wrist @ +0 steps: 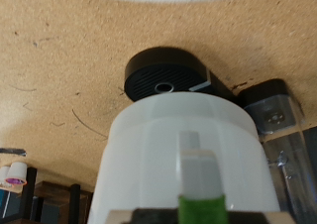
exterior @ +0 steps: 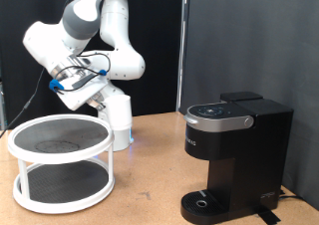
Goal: Make a cup of coffee with the keurig machine
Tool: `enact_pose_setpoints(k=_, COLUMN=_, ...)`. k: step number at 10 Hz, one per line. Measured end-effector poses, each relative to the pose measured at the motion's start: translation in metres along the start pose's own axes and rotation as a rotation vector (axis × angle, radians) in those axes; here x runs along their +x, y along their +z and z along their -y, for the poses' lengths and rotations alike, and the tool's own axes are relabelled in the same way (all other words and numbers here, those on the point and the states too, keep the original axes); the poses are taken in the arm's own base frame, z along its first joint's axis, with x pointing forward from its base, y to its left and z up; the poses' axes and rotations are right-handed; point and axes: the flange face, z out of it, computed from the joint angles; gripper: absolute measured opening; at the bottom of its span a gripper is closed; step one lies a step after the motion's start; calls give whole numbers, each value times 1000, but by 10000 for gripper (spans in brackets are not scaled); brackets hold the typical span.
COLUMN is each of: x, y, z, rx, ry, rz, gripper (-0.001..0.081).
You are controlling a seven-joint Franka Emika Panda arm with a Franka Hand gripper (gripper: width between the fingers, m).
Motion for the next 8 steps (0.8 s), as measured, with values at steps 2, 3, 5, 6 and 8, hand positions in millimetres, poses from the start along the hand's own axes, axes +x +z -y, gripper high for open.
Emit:
enact_pose_setpoints(k=2, x=-14, y=14, z=-7, rx=2, ry=-8, rz=9, gripper=72)
enact_pose_setpoints(k=3, x=-20, y=21, z=-11, rx=-1, ry=-16, rz=9, gripper=72)
enact_pose_setpoints(k=5, x=-28, y=33, z=-17, rx=-7, ry=-19, rz=-10, gripper=72)
enact_pose_setpoints(k=6, x=-31, y=38, z=-18, rx=-7, ry=-12, rz=-25, gripper=72)
enact_pose_setpoints(k=8, x=-37, y=47, z=-16, rx=7, ry=-2, rz=-37, gripper=72)
